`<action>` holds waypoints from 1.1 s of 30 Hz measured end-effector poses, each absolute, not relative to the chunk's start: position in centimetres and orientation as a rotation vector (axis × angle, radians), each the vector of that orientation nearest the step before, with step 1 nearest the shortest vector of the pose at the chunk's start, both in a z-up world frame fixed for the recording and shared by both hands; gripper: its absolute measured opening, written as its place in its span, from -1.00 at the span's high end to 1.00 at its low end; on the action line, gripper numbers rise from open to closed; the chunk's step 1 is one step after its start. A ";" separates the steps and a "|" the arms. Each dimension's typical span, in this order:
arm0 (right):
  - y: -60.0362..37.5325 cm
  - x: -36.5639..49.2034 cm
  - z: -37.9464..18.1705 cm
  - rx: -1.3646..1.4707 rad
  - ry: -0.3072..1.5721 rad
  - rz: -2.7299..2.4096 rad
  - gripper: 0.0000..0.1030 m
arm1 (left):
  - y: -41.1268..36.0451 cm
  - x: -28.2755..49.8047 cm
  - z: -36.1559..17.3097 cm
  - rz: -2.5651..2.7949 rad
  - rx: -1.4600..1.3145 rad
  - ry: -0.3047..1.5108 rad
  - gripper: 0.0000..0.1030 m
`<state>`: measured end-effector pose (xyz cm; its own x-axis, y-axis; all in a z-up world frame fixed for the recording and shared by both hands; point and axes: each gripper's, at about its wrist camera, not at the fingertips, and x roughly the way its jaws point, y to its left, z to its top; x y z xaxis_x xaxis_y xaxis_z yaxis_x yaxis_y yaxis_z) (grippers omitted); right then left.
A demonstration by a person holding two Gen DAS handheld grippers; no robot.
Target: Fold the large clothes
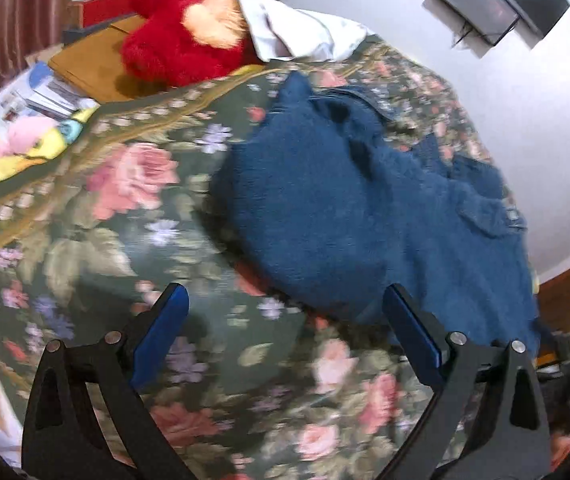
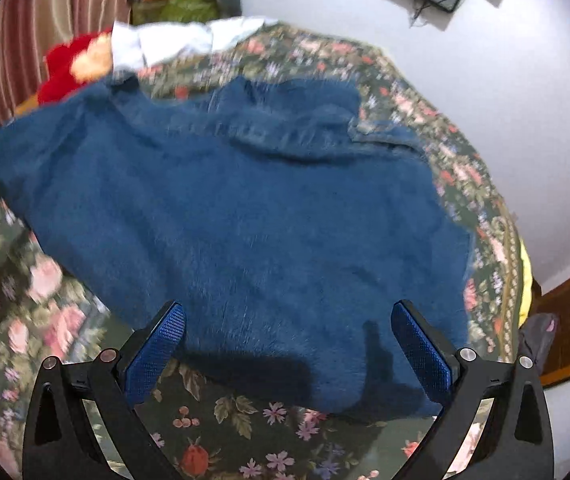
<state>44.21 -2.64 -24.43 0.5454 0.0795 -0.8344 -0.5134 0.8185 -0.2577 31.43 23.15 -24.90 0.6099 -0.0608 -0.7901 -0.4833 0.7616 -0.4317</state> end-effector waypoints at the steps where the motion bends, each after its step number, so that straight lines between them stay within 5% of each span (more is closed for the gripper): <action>1: -2.8 44.5 -24.9 -0.501 0.960 0.387 -0.99 | 23.0 31.8 -25.2 0.218 -0.737 0.901 -0.92; 17: -3.5 44.6 -25.7 -0.469 0.955 0.430 -1.00 | 24.6 36.9 -27.6 0.138 -1.080 0.797 -0.91; 20: -3.6 44.7 -25.7 -0.461 0.955 0.433 -1.00 | 24.3 37.9 -27.2 0.233 -0.997 0.794 -0.57; 22: -3.6 44.6 -25.7 -0.462 0.956 0.435 -1.00 | 24.2 38.8 -27.1 0.321 -0.911 0.834 -0.09; 28: -3.5 44.3 -25.0 -0.478 0.969 0.429 -0.99 | 25.0 38.4 -26.2 0.314 -0.868 0.851 0.32; 33: -4.7 44.3 -21.7 -0.408 0.891 0.402 -0.99 | 24.2 38.0 -22.6 0.270 -0.759 0.798 0.41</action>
<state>44.26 -4.66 -21.67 0.5651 0.1652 -0.8084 -0.4963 0.8507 -0.1731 37.95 24.18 -22.58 0.6817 -0.0558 -0.7295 -0.4875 0.7089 -0.5098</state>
